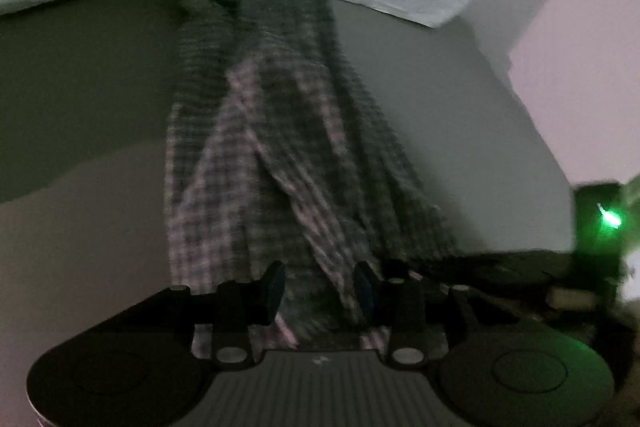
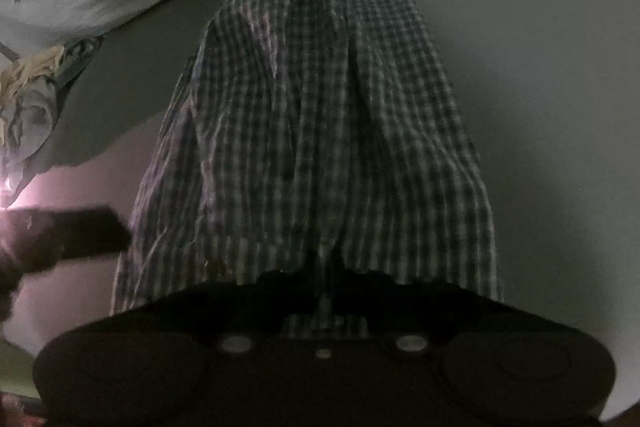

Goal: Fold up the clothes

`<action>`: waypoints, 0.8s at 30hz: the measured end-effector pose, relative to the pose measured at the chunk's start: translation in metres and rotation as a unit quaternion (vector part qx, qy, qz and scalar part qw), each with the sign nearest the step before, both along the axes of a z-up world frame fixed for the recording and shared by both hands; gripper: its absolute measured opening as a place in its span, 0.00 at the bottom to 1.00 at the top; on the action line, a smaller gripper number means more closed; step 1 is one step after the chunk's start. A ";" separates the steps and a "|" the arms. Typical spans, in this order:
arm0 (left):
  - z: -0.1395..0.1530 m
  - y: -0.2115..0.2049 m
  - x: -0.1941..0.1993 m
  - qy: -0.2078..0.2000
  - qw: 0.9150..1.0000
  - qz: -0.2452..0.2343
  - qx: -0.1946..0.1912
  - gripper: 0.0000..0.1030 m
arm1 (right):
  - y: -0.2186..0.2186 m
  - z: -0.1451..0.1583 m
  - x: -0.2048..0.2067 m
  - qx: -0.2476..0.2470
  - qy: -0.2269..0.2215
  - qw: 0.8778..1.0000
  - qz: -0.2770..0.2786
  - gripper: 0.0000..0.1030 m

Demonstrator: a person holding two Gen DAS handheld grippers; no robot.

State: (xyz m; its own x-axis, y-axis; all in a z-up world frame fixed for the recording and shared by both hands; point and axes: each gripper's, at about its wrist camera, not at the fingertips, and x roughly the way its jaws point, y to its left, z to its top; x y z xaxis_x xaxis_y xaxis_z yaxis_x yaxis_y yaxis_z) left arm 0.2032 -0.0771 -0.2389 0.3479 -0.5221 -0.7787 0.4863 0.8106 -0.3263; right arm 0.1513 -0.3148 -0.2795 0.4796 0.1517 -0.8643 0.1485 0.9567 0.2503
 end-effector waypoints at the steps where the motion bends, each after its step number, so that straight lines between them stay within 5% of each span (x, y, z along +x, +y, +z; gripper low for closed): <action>1: 0.000 0.001 0.003 -0.003 1.000 0.005 0.003 0.39 | -0.004 0.000 -0.003 0.014 0.008 1.000 -0.011 0.06; 3: 0.002 0.002 0.012 -0.004 1.000 0.014 0.003 0.39 | -0.012 0.007 -0.005 0.021 0.016 0.999 -0.022 0.14; 6: 0.005 0.006 0.031 -0.005 0.999 0.032 -0.011 0.39 | -0.022 0.027 -0.002 0.012 -0.012 0.999 -0.028 0.48; 13: 0.018 0.005 0.096 -0.007 0.996 0.070 -0.056 0.39 | -0.061 0.076 0.085 0.064 -0.150 0.986 -0.024 0.49; 17: 0.022 -0.002 0.128 -0.010 0.993 0.101 -0.067 0.39 | -0.069 0.070 0.180 0.066 -0.178 0.982 -0.009 0.45; 21: 0.015 -0.010 0.157 -0.005 0.990 0.121 -0.072 0.40 | -0.080 0.038 0.265 0.101 -0.172 0.979 -0.044 0.56; 23: 0.009 -0.018 0.172 -0.004 0.990 0.131 -0.051 0.40 | -0.087 0.016 0.296 0.157 -0.156 0.973 -0.058 0.38; 24: 0.006 -0.019 0.177 0.000 0.989 0.136 -0.049 0.40 | -0.083 0.007 0.311 0.184 -0.151 0.970 -0.056 0.05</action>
